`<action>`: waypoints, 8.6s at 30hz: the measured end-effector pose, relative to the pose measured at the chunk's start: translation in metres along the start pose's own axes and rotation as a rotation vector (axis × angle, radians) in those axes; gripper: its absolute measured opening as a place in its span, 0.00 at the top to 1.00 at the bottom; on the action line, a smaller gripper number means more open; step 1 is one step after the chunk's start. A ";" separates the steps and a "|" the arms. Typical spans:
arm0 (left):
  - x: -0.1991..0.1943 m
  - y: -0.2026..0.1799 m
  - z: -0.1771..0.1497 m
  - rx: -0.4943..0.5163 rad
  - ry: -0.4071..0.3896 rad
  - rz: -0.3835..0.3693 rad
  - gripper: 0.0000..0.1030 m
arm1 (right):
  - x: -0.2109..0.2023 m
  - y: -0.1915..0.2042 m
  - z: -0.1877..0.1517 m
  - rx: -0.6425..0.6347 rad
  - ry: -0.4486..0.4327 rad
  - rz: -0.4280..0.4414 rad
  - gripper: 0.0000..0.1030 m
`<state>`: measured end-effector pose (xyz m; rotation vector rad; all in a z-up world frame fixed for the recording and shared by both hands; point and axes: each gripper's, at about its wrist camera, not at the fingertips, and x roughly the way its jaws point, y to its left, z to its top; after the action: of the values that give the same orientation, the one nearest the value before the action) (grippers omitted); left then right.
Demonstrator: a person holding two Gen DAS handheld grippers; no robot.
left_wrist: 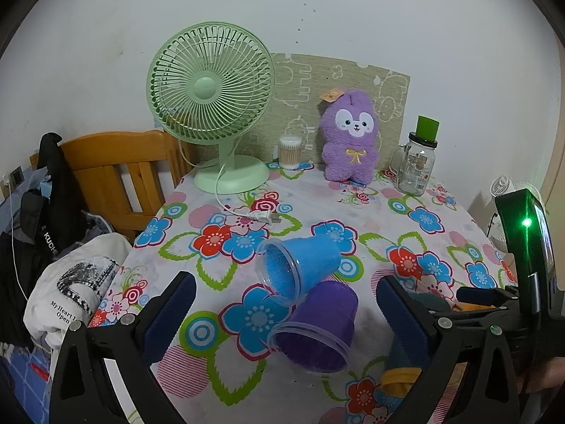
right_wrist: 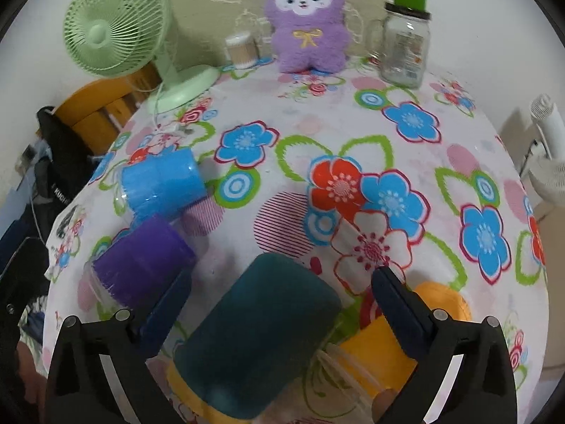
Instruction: Flip cup upside down
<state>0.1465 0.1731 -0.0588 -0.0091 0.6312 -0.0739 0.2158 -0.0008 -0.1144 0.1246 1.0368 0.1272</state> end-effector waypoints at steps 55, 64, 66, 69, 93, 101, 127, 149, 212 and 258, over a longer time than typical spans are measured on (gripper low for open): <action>-0.036 0.021 -0.008 -0.034 -0.020 0.011 0.00 | -0.023 0.025 -0.028 0.054 0.089 0.380 0.31; -0.058 0.032 -0.016 -0.041 -0.023 0.026 0.00 | -0.032 0.039 -0.041 0.061 0.146 0.532 0.32; -0.062 0.034 -0.018 -0.045 -0.013 0.018 0.00 | -0.036 0.041 -0.047 0.060 0.155 0.556 0.33; -0.069 0.036 -0.021 -0.041 -0.004 0.008 0.00 | -0.037 0.039 -0.057 0.073 0.179 0.595 0.33; -0.064 -0.040 -0.041 0.398 0.079 -0.117 0.00 | -0.062 -0.038 -0.087 0.193 0.027 0.525 0.07; -0.071 -0.093 -0.080 0.727 0.165 -0.242 0.00 | -0.070 -0.067 -0.098 0.270 0.013 0.530 0.06; -0.005 -0.122 -0.102 0.856 0.471 -0.308 0.35 | -0.088 -0.077 -0.113 0.223 -0.034 0.383 0.06; -0.012 -0.120 -0.089 0.815 0.441 -0.280 0.35 | -0.089 -0.073 -0.115 0.130 -0.088 -0.074 0.06; 0.004 -0.179 -0.091 1.235 0.396 -0.432 0.32 | -0.082 -0.108 -0.136 0.143 -0.021 -0.097 0.06; -0.047 -0.081 -0.064 0.437 0.165 -0.290 0.15 | -0.082 -0.033 -0.127 -0.054 -0.039 -0.112 0.06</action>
<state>0.0656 0.0962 -0.0798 0.3318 0.7643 -0.4955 0.0668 -0.0409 -0.1138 0.0200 0.9984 0.0505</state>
